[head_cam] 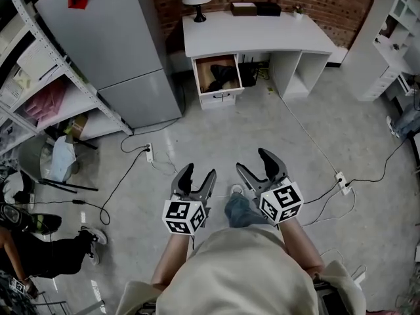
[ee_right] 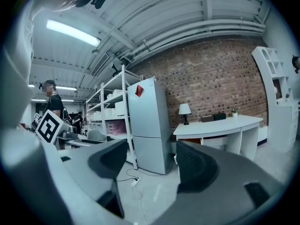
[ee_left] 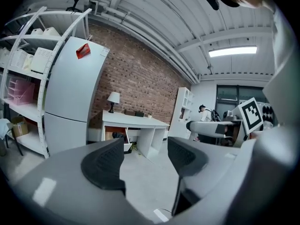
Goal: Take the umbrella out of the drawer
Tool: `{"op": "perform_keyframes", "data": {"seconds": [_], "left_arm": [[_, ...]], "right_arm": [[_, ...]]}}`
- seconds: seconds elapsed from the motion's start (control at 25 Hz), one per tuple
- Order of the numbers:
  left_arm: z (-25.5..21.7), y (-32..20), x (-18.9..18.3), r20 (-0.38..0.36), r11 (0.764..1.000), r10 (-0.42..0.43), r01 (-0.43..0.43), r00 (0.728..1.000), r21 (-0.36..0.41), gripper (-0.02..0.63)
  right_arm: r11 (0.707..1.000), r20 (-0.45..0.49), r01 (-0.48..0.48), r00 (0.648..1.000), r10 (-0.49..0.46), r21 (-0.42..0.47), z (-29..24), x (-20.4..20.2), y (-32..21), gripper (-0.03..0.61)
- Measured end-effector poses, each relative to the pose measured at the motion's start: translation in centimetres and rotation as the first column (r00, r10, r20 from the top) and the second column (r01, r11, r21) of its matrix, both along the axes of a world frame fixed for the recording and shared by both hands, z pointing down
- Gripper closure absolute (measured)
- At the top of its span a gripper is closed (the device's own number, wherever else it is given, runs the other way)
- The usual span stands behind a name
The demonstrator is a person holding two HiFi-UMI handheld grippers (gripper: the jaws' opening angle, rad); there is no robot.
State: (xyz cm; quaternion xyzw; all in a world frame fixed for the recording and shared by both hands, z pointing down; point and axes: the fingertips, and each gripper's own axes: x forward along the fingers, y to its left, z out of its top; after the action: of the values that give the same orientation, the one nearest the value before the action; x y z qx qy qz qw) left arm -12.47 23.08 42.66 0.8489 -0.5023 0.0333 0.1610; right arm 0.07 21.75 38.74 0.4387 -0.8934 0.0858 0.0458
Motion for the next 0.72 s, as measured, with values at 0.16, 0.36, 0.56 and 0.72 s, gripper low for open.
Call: {"op": "perform_keyframes", "data": {"seconds": [0.16,0.36,0.56,0.72], "left_arm": [[-0.8,-5.1,0.5,0.004,1.000,-0.012,0.012,1.000,0.007,0.305],[-1.5,-11.4,1.4,-0.014,0.999,-0.039,0.039,0.999,0.008,0.288],[-1.8,-17.2,2.8,-0.034,0.999,-0.041,0.041,0.999,0.006,0.288],[-1.8,-20.9,4.2,-0.028,0.999,-0.042,0.042,0.999,0.016,0.288]], "right_arm": [[1.000,-0.007,0.028,1.000,-0.028,0.001,-0.4,0.4,-5.4,0.255],[0.998,-0.018,0.055,0.998,-0.055,0.019,-1.1,1.2,-11.7,0.244],[0.996,-0.042,0.085,0.996,-0.084,0.027,-1.1,2.0,-17.1,0.238],[0.995,-0.049,0.098,0.994,-0.097,0.022,-0.8,3.0,-20.5,0.238]]}}
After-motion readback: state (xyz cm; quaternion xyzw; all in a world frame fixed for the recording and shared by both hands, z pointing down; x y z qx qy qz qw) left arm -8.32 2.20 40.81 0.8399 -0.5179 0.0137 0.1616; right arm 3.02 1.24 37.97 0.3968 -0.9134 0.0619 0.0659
